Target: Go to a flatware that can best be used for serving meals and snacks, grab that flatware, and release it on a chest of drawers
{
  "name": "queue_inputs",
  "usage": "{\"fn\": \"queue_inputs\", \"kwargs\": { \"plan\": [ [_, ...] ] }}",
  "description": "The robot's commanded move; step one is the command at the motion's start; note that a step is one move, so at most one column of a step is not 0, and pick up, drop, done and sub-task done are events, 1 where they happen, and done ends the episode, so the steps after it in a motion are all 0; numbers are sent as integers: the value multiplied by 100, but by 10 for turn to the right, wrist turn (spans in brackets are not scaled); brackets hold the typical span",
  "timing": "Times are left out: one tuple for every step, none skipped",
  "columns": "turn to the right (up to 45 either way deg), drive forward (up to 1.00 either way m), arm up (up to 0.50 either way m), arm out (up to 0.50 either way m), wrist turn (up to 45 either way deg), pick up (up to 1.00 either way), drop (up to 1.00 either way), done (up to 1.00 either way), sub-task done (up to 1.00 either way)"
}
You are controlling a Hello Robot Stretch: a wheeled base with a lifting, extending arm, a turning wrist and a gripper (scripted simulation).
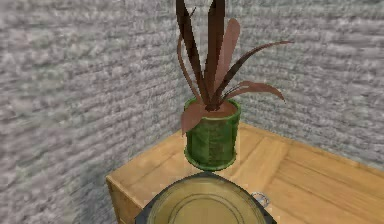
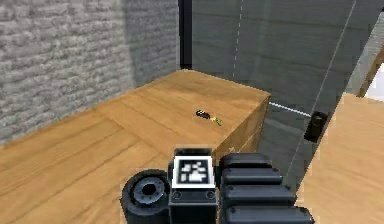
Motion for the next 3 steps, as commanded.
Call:
{"fn": "queue_inputs", "kwargs": {
  "plan": [
    [-120,0,0,0,0,0,0,0,0],
    [0,0,0,24,0,0,0,0,0],
    [0,0,0,0,450,0,0,0,0]
  ]
}}
